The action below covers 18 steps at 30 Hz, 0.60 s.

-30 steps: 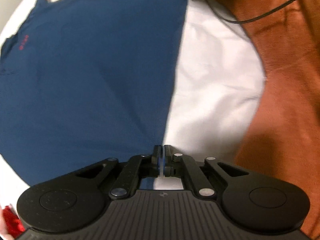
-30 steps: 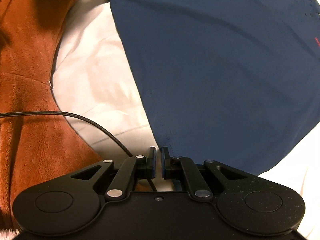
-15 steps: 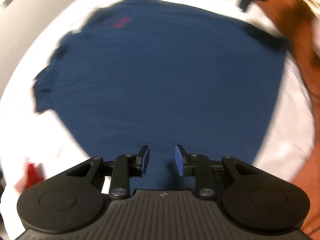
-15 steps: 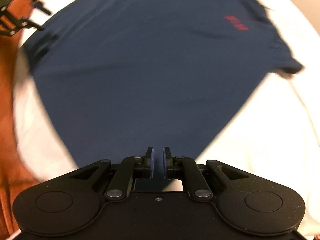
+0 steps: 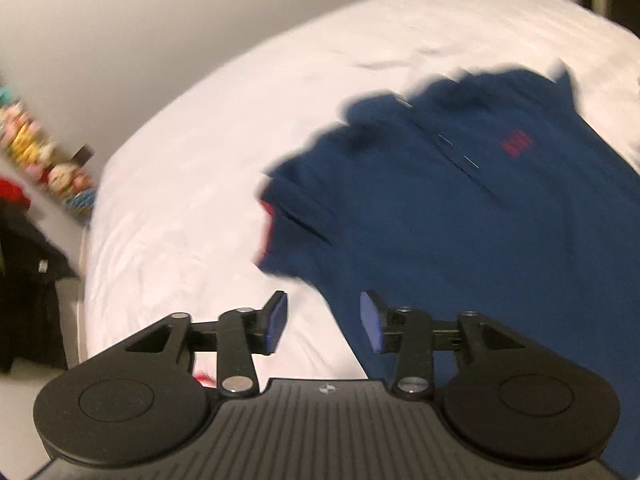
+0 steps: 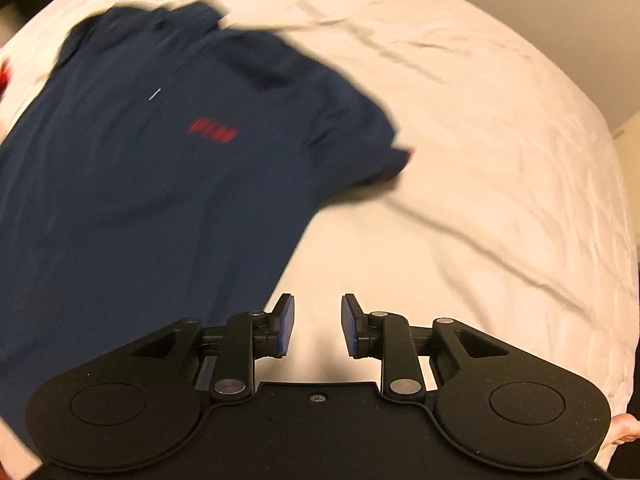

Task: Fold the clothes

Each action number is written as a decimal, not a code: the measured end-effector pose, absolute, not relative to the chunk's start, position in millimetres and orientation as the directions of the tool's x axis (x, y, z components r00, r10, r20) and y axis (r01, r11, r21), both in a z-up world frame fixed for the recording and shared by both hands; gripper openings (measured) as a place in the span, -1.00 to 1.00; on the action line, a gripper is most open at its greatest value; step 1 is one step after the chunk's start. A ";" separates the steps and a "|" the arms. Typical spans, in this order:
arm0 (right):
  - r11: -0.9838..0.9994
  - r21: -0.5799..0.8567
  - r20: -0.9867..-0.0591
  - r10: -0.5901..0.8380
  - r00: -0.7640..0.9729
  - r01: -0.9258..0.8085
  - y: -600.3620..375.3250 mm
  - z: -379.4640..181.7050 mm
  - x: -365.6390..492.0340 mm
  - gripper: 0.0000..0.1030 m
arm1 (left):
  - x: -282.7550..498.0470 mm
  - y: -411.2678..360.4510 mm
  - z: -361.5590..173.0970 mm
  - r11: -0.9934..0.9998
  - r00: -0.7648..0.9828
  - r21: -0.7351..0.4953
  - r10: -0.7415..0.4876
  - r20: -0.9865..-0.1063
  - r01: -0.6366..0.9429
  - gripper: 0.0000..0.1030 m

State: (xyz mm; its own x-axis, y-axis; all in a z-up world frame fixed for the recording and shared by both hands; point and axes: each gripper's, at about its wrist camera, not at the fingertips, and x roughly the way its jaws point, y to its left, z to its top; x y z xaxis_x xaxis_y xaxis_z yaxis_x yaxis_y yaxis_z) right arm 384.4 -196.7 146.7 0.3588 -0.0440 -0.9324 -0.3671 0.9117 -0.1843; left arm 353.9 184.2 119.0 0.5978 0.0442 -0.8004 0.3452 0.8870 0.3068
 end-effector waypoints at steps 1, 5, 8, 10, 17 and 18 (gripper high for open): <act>0.919 -0.184 -0.928 -0.046 0.369 -0.350 -198.5 146.9 395.5 -0.53 | 368.1 186.2 119.6 0.899 0.601 0.300 0.054 -0.797 0.318 -0.18; 0.952 -0.175 -0.910 -0.058 0.411 -0.253 -208.1 133.9 438.0 -0.51 | 430.1 193.3 111.0 0.920 0.609 0.302 0.094 -0.788 0.249 -0.18; 0.974 -0.131 -0.901 -0.039 0.431 -0.186 -215.7 128.4 474.2 -0.47 | 460.1 197.5 102.0 0.936 0.607 0.285 0.106 -0.788 0.207 -0.18; 0.990 -0.055 -0.901 0.008 0.433 -0.133 -222.2 120.7 497.0 -0.47 | 480.2 203.5 93.1 0.947 0.600 0.261 0.101 -0.794 0.185 -0.18; 0.998 0.047 -0.903 0.061 0.425 -0.045 -228.8 76.3 552.4 -0.47 | 520.9 225.5 56.2 0.979 0.573 0.192 0.116 -0.811 0.073 -0.18; 0.998 0.056 -0.902 0.061 0.427 -0.026 -232.2 71.1 557.1 -0.47 | 522.8 228.6 51.5 0.982 0.568 0.179 0.114 -0.815 0.060 -0.18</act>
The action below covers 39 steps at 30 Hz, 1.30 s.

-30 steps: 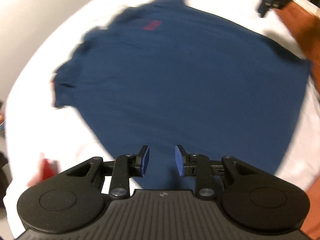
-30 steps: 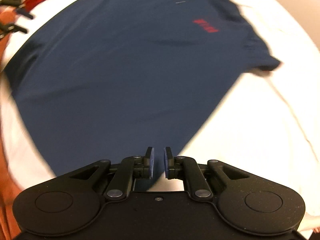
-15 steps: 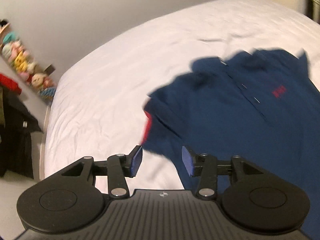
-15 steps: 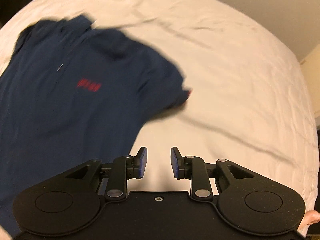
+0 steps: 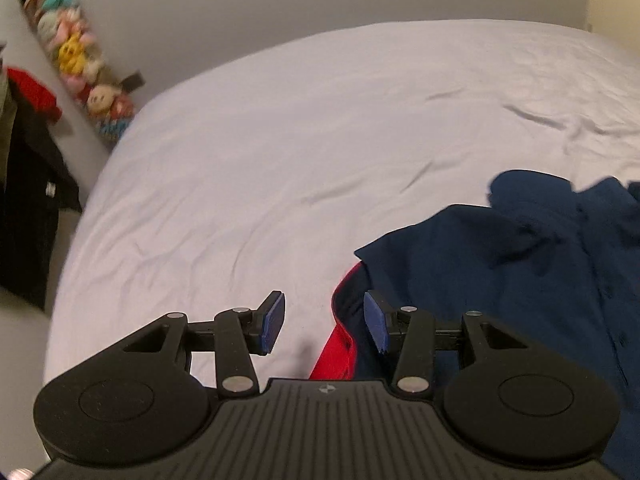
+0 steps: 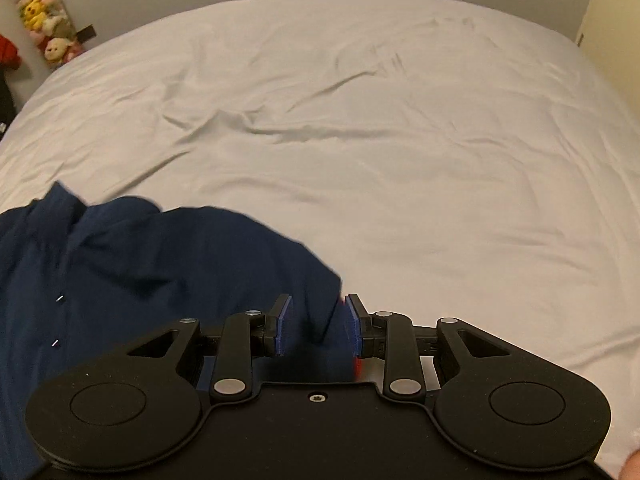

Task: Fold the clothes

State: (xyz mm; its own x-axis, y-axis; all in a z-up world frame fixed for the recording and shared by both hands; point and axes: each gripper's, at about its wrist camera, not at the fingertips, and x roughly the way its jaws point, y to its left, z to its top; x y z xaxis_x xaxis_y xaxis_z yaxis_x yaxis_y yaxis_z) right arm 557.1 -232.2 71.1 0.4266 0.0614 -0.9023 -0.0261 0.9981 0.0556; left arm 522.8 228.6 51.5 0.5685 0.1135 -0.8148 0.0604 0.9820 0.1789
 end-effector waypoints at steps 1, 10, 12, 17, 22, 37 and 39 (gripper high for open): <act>0.998 0.060 -0.903 0.059 0.426 -0.011 -234.3 70.9 555.8 -0.47 | 523.3 231.1 48.7 0.984 0.566 0.169 0.110 -0.817 0.053 -0.18; 0.978 0.170 -0.923 0.114 0.367 0.124 -249.7 28.4 560.9 -0.47 | 522.3 246.4 17.6 0.993 0.520 0.116 0.094 -0.849 0.009 -0.23; 0.982 0.160 -0.921 0.112 0.372 0.100 -242.0 26.1 555.4 -0.75 | 520.1 252.2 15.0 0.997 0.523 0.080 0.079 -0.849 -0.020 -0.58; 0.996 0.052 -0.915 0.019 0.404 0.069 -226.0 35.6 543.1 -0.92 | 501.7 270.5 29.7 0.988 0.594 0.101 0.149 -0.791 -0.114 -0.95; 0.989 -0.066 -0.895 -0.118 0.431 0.134 -230.9 49.1 530.9 -0.93 | 481.4 307.2 41.1 0.972 0.557 0.152 0.226 -0.799 -0.178 -0.95; 0.949 -0.010 -0.880 -0.158 0.447 0.314 -288.7 70.6 507.6 -0.87 | 437.7 345.0 65.0 0.938 0.571 0.083 0.274 -0.774 -0.337 -0.07; 0.945 0.037 -0.889 -0.117 0.443 0.324 -297.0 69.6 500.4 -0.77 | 432.2 343.9 72.5 0.933 0.589 0.068 0.279 -0.758 -0.354 -0.06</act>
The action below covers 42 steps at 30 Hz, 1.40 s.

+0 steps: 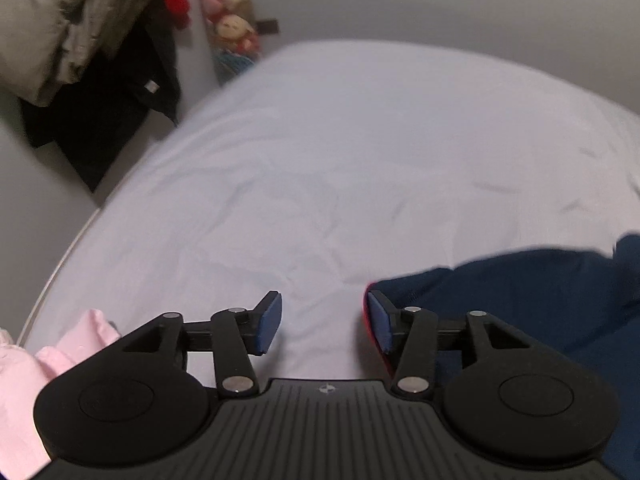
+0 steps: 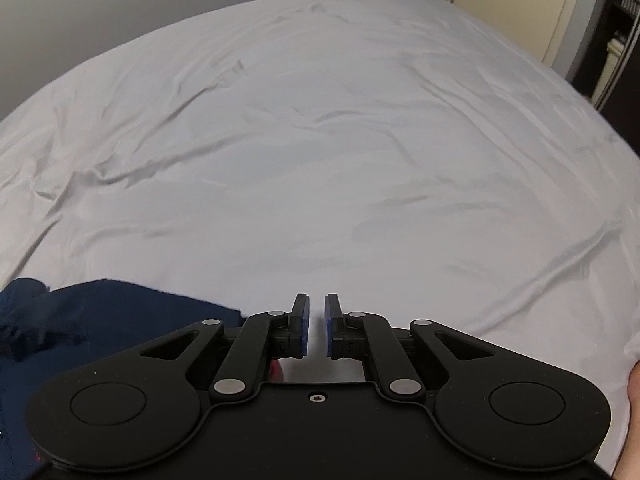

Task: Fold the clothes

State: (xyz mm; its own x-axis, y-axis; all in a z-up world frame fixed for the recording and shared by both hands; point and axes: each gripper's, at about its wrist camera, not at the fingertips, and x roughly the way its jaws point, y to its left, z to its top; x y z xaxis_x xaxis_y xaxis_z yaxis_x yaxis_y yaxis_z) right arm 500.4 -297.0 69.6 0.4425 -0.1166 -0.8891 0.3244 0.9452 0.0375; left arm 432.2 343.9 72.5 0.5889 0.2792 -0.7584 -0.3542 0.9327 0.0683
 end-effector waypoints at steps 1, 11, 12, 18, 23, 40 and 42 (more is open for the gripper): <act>0.941 0.064 -0.894 -0.094 0.439 0.332 -300.4 68.4 497.4 -0.75 | 430.0 341.8 75.8 0.934 0.598 0.067 0.280 -0.751 -0.352 -0.06; 0.849 0.358 -0.876 0.161 0.455 0.389 -304.5 54.8 465.4 -0.37 | 420.8 316.3 119.6 0.894 0.646 0.094 0.386 -0.659 -0.438 0.20; 0.840 0.373 -0.871 0.171 0.460 0.394 -302.1 55.8 463.3 -0.37 | 421.5 309.2 120.9 0.907 0.651 0.110 0.372 -0.661 -0.407 0.20; 0.801 0.430 -0.831 0.171 0.529 0.417 -297.4 65.3 448.8 -0.37 | 422.1 262.3 108.4 0.960 0.679 0.152 0.273 -0.682 -0.234 0.20; 0.810 0.373 -0.814 0.052 0.579 0.452 -301.6 69.5 428.4 -0.37 | 421.0 222.9 78.8 0.976 0.665 0.207 0.200 -0.720 -0.070 0.18; 0.783 0.494 -0.811 0.260 0.523 0.377 -279.7 28.0 434.0 -0.68 | 408.6 187.7 18.2 0.963 0.566 0.254 0.159 -0.809 0.092 0.08; 0.803 0.470 -0.815 0.236 0.529 0.366 -275.6 30.2 436.2 -0.87 | 404.4 191.6 15.2 0.962 0.554 0.255 0.159 -0.817 0.099 0.08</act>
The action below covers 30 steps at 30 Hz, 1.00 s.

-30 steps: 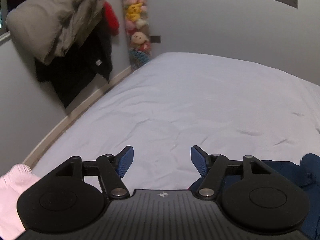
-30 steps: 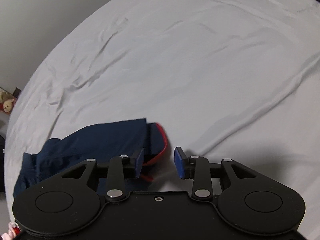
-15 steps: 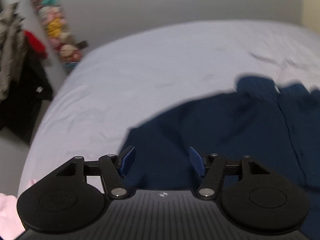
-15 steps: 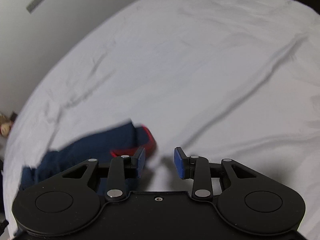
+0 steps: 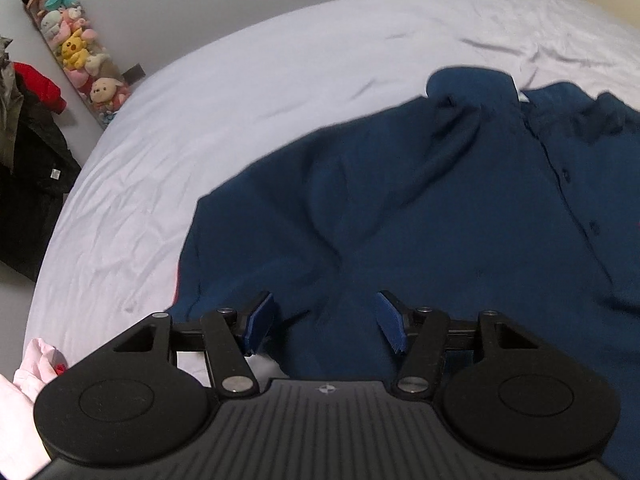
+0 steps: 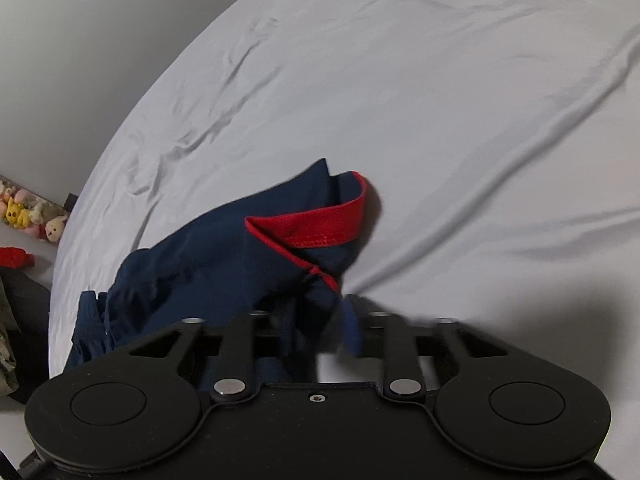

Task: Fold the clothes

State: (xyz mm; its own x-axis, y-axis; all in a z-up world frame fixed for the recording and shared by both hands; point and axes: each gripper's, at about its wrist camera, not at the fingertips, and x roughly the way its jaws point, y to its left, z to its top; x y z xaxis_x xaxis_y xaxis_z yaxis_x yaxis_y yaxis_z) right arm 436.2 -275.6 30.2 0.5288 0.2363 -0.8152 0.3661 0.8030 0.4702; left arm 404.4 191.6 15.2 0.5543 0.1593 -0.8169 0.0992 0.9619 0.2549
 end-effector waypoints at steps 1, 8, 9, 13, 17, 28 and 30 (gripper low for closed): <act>0.815 0.454 -0.818 0.221 0.531 0.361 -274.3 31.6 436.2 -0.87 | 403.1 193.0 13.9 0.962 0.550 0.254 0.159 -0.820 0.101 0.08; 0.882 0.370 -0.816 0.158 0.556 0.293 -279.6 53.8 424.9 -0.92 | 397.5 204.6 4.5 0.969 0.535 0.226 0.141 -0.833 0.097 0.08; 0.893 0.356 -0.815 0.152 0.559 0.276 -282.7 60.7 420.1 -0.92 | 397.3 205.2 4.1 0.970 0.536 0.223 0.139 -0.833 0.095 0.08; 0.925 0.300 -0.837 0.137 0.530 0.234 -288.2 74.4 407.4 -0.92 | 397.4 204.8 3.4 0.970 0.533 0.224 0.142 -0.834 0.091 0.08; 0.955 0.227 -0.885 0.120 0.450 0.191 -289.1 66.7 398.2 -0.92 | 398.4 204.1 3.7 0.970 0.528 0.227 0.150 -0.836 0.084 0.09; 0.951 0.146 -0.940 0.047 0.338 0.273 -306.2 47.3 403.6 -0.32 | 404.1 208.4 23.3 0.965 0.533 0.244 0.159 -0.831 0.094 0.09; 0.952 0.146 -0.923 0.032 0.384 0.270 -306.4 63.0 411.1 -0.31 | 410.2 216.8 38.9 0.974 0.567 0.210 0.126 -0.814 0.086 0.09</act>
